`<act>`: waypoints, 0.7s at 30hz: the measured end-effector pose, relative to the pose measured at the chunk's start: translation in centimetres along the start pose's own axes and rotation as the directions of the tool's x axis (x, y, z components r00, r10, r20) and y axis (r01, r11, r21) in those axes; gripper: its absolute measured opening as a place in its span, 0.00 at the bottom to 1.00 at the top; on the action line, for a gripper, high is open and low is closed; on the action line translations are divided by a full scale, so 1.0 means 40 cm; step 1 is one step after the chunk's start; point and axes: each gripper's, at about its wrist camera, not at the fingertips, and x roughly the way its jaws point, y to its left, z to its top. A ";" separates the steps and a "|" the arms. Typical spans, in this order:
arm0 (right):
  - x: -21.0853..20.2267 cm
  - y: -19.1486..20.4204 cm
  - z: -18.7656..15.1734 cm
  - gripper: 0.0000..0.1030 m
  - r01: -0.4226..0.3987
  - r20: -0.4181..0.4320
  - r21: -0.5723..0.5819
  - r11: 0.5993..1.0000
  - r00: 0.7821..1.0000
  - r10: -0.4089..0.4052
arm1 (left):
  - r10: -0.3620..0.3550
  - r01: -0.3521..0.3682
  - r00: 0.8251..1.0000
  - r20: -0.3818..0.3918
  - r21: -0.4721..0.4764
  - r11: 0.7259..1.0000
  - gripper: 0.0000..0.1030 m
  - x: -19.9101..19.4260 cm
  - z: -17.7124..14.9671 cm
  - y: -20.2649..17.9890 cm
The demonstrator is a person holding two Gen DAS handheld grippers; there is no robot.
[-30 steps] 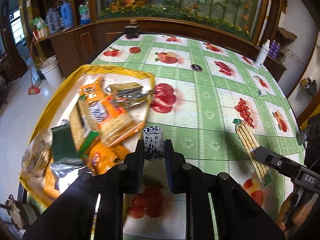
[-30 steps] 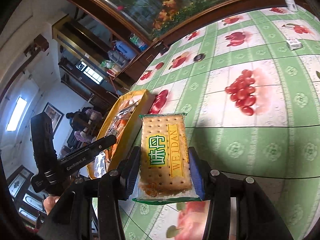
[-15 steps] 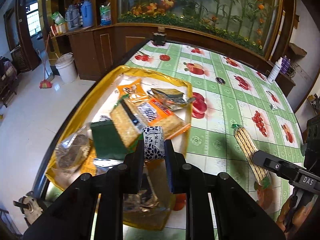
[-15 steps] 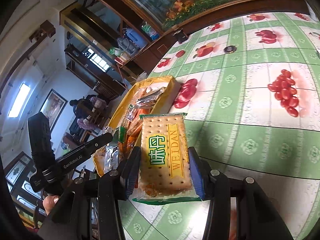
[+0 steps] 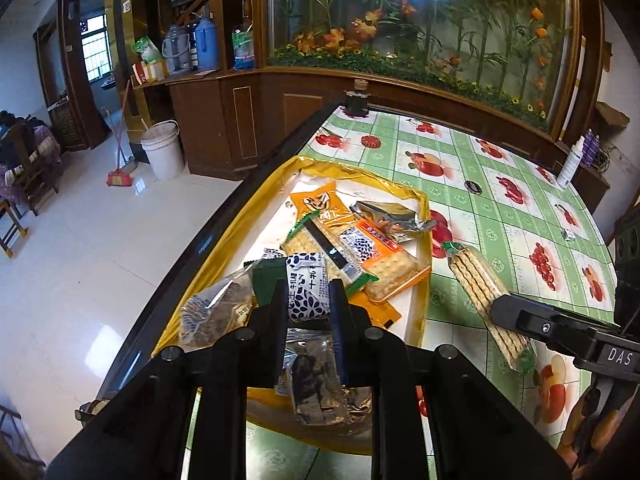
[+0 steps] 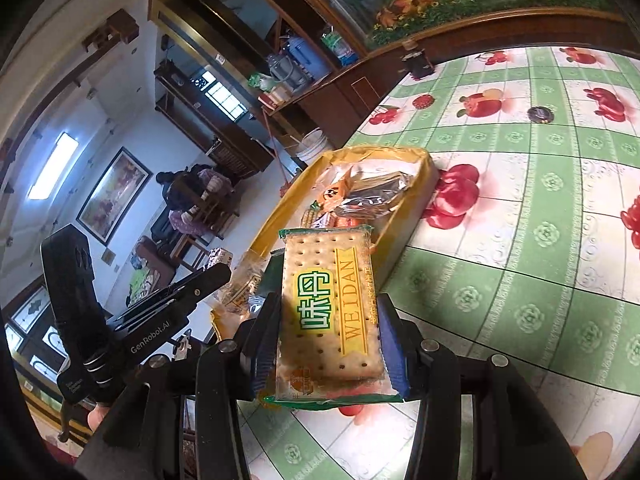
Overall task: Organize snacks
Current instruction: 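Carry the box and WEIDAN cracker pack into the tray and release both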
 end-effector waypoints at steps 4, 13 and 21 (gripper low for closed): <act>0.016 0.014 0.005 0.46 -0.002 -0.006 -0.009 1.000 1.000 0.002 | 0.014 -0.014 1.000 0.006 -0.003 1.000 0.16 0.000 -0.003 0.011; 0.037 0.019 0.011 0.46 -0.011 -0.013 -0.002 1.000 1.000 0.011 | 0.039 -0.039 0.999 0.009 -0.017 0.999 0.16 0.008 -0.006 0.031; 0.058 0.021 0.016 0.46 -0.014 -0.018 -0.003 1.000 1.000 0.014 | 0.050 -0.050 0.999 -0.007 -0.026 0.998 0.16 0.027 -0.008 0.048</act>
